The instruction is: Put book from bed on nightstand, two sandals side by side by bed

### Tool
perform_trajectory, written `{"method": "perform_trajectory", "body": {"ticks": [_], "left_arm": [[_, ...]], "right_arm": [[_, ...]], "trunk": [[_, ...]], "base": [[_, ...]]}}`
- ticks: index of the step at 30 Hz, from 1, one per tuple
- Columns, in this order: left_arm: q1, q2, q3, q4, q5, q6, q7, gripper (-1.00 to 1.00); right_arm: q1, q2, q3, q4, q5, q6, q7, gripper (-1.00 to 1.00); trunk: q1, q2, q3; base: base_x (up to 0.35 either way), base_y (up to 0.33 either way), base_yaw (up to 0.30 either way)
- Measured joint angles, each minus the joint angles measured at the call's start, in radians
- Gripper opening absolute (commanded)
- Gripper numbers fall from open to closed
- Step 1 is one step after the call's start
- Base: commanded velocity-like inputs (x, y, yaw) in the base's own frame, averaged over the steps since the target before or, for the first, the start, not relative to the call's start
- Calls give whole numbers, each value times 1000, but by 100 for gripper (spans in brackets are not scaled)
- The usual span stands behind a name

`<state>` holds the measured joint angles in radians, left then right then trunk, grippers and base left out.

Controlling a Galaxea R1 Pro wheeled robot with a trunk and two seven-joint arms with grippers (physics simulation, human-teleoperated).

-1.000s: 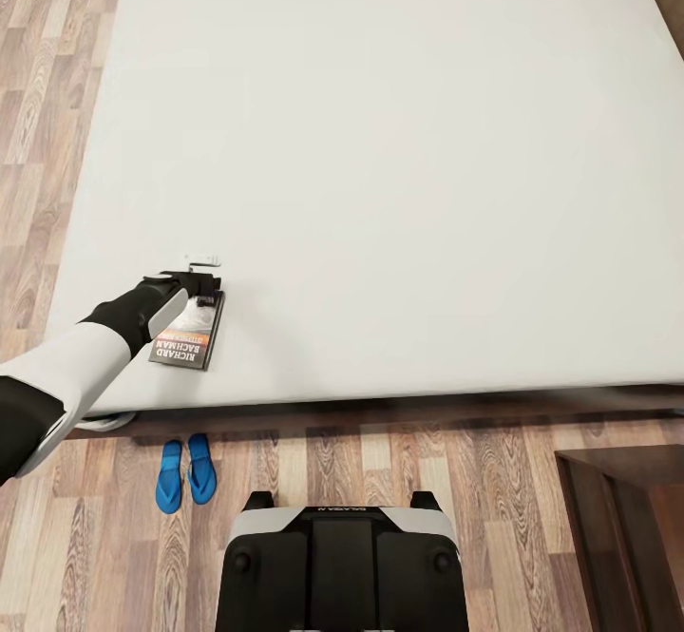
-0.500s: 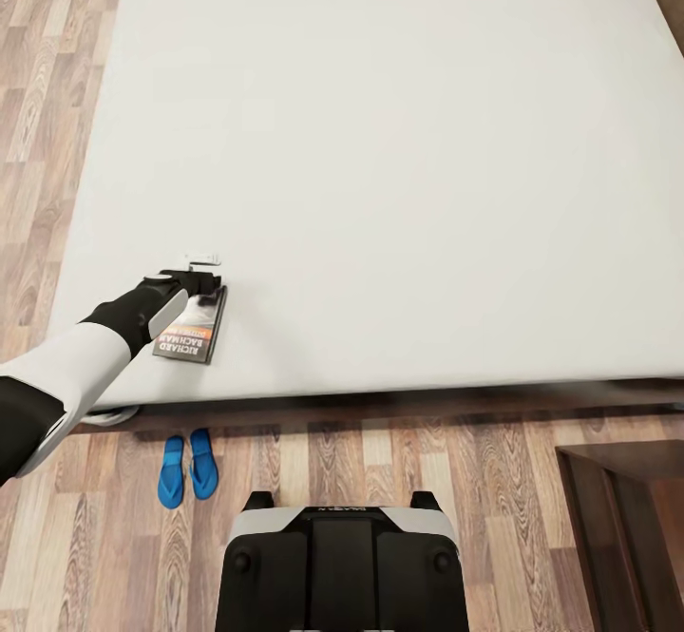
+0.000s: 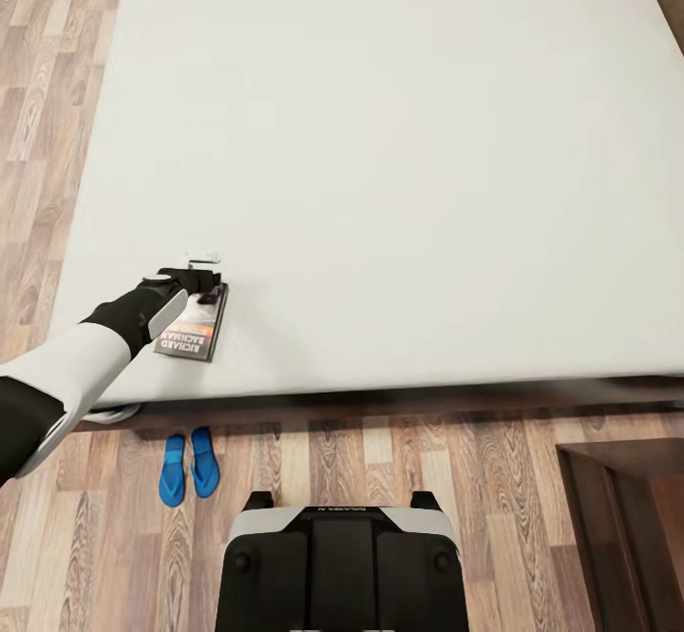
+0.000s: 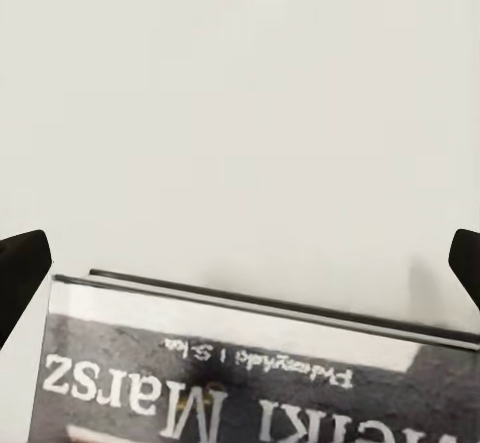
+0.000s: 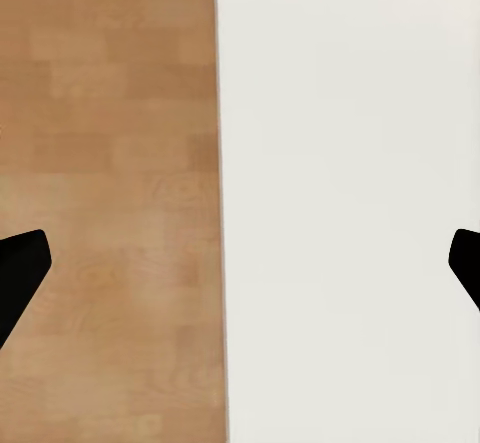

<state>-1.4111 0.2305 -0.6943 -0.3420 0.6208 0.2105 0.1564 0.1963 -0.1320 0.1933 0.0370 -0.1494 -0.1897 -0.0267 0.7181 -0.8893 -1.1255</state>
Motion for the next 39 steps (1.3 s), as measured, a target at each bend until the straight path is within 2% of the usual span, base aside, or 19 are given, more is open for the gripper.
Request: {"method": "perform_trajectory", "body": {"ticks": [15,39], "left_arm": [[0,0,0,0,0,-5,0,100],[0,6,0,3,0,-16,0,100]], "right_arm": [[0,1,0,0,0,0,0,100],[0,1,0,0,1,0,0,100]], "trunk": [[0,0,0],[0,0,0]], "base": [[-76,92,0],[-15,82,0]]}}
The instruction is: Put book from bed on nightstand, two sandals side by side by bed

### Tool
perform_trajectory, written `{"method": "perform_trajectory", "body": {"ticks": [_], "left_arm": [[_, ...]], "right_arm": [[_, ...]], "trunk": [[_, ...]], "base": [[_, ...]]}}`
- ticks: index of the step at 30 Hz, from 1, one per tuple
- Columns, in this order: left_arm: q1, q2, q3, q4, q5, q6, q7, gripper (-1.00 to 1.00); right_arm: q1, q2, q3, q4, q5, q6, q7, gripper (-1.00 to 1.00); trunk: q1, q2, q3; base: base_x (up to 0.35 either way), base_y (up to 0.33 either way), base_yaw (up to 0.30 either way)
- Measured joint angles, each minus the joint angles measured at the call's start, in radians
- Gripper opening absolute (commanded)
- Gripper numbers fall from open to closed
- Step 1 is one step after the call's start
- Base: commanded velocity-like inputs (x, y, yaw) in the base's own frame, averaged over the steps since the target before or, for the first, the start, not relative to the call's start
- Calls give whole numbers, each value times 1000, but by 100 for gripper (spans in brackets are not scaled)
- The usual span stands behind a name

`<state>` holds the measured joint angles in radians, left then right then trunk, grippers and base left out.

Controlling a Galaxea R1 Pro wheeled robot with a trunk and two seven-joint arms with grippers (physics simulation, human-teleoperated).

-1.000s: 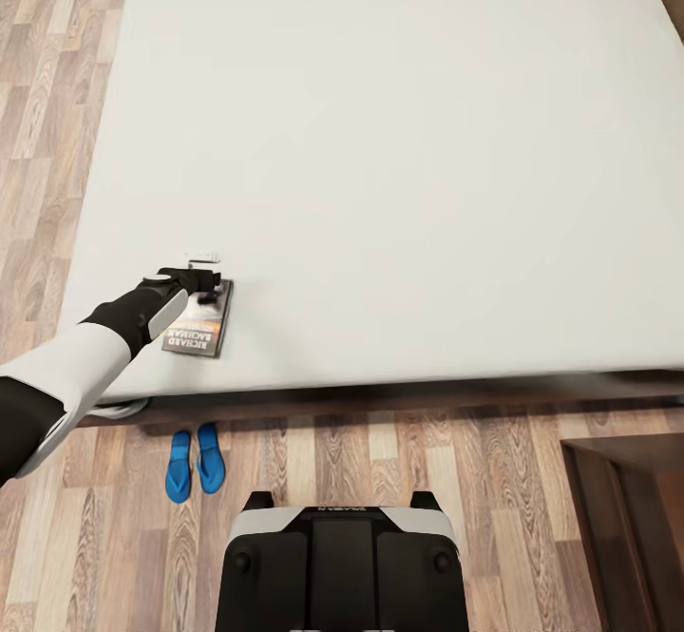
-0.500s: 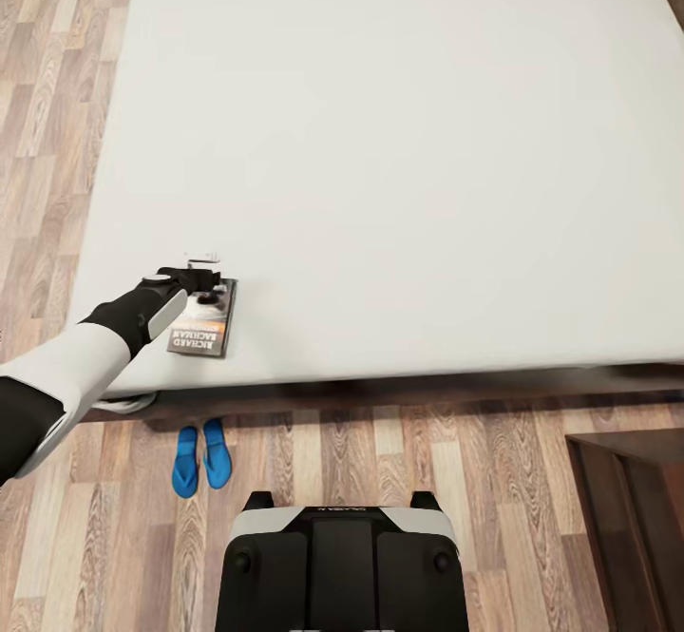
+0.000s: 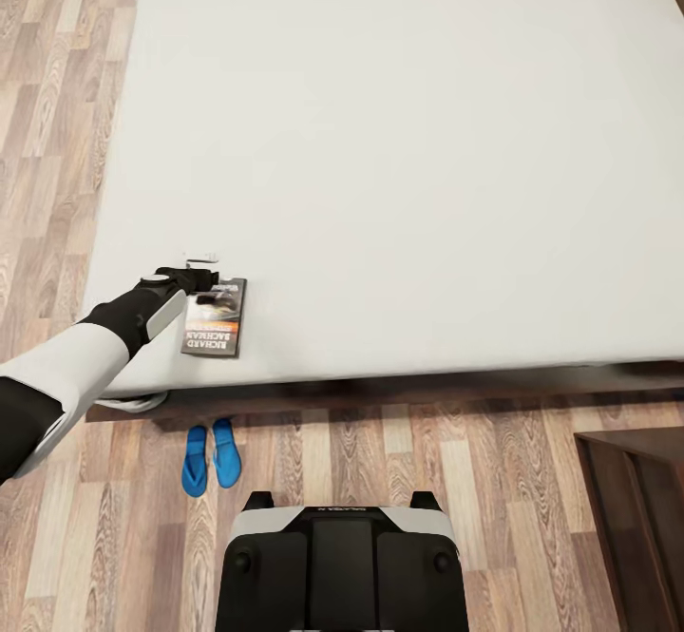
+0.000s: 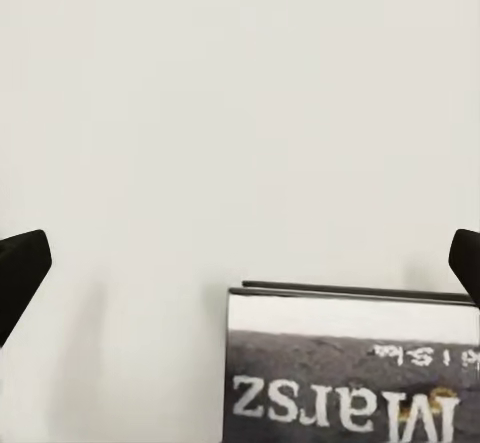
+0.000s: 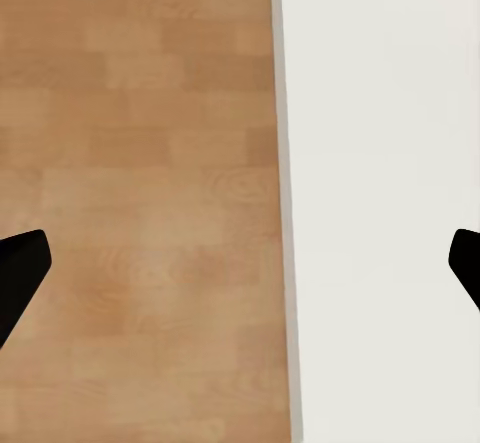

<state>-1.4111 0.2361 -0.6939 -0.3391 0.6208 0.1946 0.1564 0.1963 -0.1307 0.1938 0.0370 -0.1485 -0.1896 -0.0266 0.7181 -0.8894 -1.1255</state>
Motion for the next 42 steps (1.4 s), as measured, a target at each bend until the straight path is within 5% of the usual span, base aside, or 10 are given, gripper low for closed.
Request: {"method": "perform_trajectory", "body": {"ticks": [42], "left_arm": [[2,-6,0,1,1,-35,0,100]], "right_arm": [[0,2,-1,0,0,0,0,100]], "trunk": [[0,0,0]], "base": [[-30,-35,0]]}}
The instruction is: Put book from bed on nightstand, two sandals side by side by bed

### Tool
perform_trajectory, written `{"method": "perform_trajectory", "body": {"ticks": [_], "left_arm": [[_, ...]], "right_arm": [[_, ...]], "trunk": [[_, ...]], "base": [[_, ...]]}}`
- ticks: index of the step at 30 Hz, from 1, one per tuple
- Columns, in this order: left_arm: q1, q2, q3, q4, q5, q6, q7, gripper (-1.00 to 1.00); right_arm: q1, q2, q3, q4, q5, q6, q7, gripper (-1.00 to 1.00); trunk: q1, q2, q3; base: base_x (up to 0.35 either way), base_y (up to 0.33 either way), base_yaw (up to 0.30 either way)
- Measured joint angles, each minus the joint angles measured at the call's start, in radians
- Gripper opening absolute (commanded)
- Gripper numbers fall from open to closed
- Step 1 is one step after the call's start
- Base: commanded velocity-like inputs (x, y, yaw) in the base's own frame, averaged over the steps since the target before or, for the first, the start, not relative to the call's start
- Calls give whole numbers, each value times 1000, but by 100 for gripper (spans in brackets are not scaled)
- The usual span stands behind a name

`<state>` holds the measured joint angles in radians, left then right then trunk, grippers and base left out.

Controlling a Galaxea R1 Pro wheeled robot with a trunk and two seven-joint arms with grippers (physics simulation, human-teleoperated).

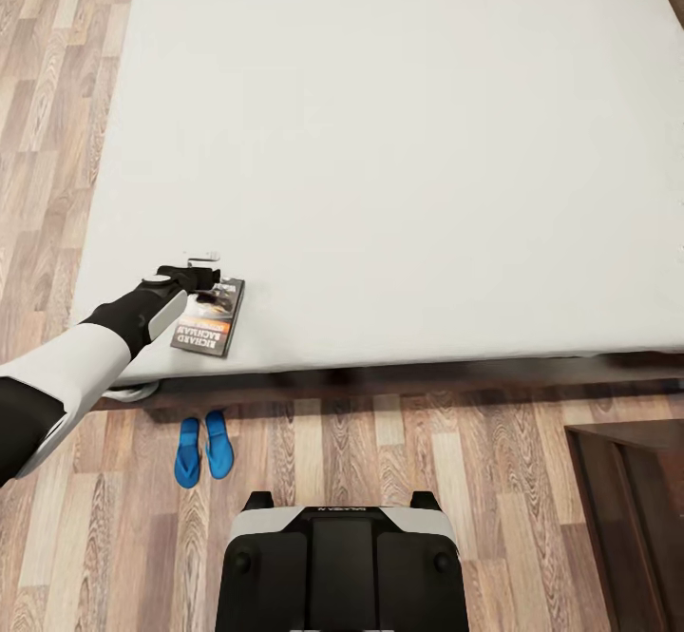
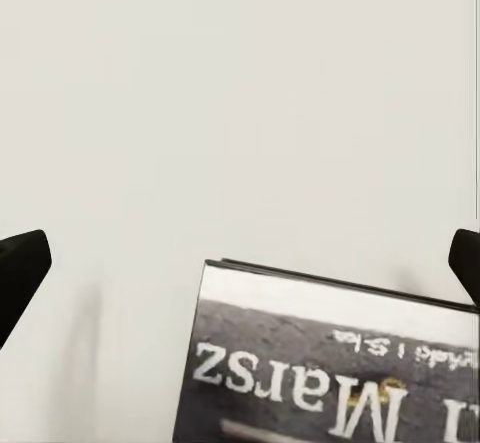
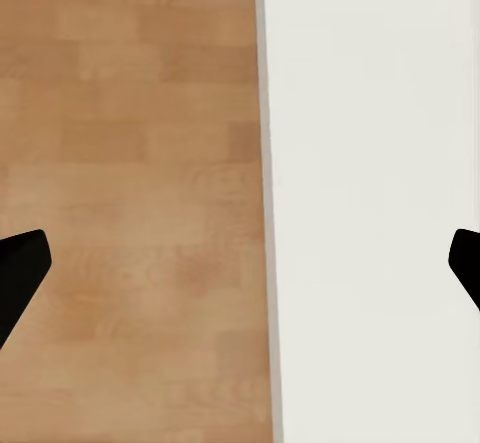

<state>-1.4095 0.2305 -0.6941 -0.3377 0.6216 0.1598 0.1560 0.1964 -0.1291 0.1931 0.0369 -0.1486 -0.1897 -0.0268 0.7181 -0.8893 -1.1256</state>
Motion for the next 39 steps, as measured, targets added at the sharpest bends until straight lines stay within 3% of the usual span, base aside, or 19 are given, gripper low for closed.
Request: {"method": "perform_trajectory", "body": {"ticks": [39], "left_arm": [[3,1,0,-1,0,-9,0,100]], "right_arm": [[0,0,1,0,1,0,0,100]], "trunk": [[0,0,0]], "base": [[-27,-23,0]]}}
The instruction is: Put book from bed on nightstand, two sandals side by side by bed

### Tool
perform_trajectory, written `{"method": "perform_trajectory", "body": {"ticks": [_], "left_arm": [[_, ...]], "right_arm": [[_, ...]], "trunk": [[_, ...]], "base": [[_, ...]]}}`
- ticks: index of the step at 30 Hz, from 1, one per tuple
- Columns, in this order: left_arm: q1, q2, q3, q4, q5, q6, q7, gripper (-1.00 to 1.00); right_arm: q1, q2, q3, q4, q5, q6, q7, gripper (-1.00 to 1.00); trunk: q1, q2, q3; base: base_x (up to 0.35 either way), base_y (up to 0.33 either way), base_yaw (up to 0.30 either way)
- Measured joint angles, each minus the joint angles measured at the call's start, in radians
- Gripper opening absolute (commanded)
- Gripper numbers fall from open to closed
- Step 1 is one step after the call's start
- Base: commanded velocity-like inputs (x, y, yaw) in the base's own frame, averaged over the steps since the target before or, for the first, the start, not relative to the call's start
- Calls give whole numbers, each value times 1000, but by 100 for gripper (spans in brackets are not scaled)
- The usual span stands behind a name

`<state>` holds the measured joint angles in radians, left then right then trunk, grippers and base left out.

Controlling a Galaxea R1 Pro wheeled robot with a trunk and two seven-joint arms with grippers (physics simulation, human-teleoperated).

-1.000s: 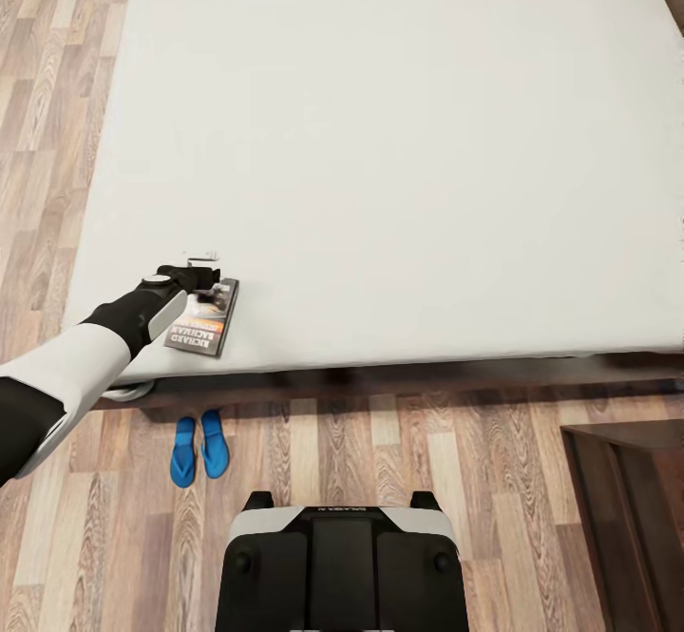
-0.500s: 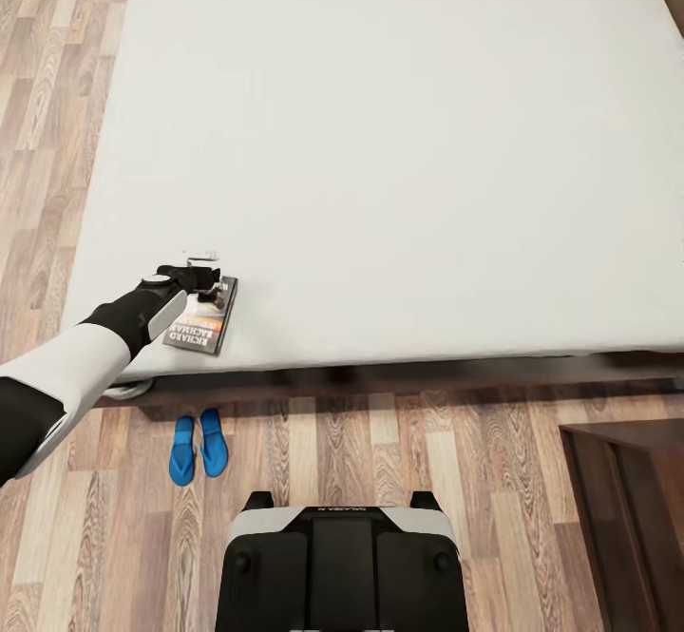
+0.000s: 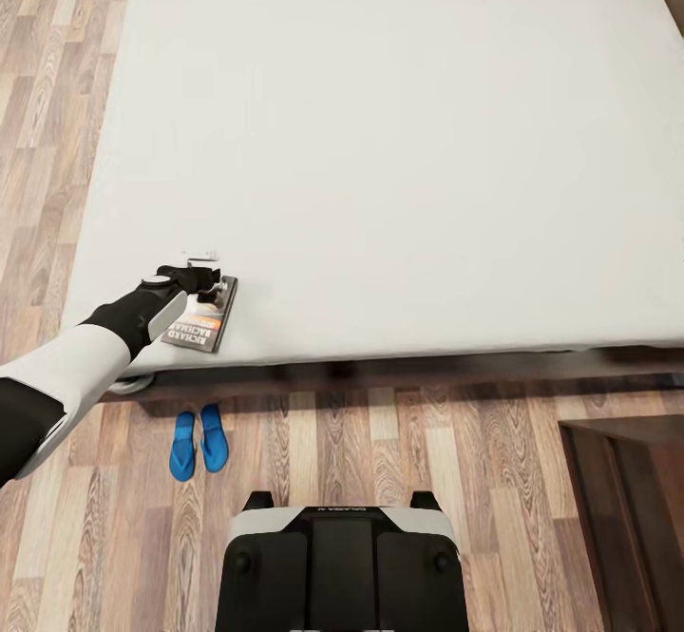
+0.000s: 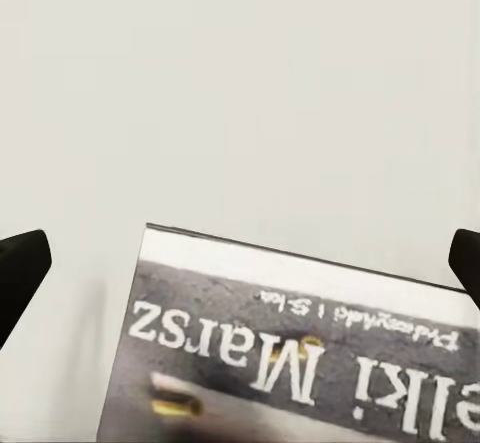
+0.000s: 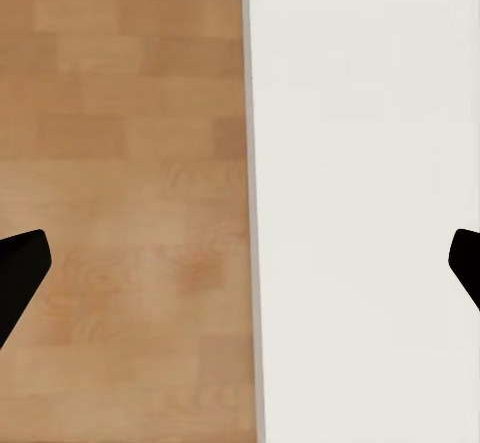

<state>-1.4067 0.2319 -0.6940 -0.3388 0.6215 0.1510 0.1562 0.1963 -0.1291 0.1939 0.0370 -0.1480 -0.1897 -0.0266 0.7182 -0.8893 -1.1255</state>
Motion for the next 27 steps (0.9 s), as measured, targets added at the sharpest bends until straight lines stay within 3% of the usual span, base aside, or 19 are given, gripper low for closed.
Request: {"method": "perform_trajectory", "body": {"ticks": [27], "left_arm": [[0,-1,1,-1,-1,-2,0,100]], "right_arm": [[0,0,0,0,0,0,0,100]], "trunk": [[0,0,0]], "base": [[-37,0,0]]}}
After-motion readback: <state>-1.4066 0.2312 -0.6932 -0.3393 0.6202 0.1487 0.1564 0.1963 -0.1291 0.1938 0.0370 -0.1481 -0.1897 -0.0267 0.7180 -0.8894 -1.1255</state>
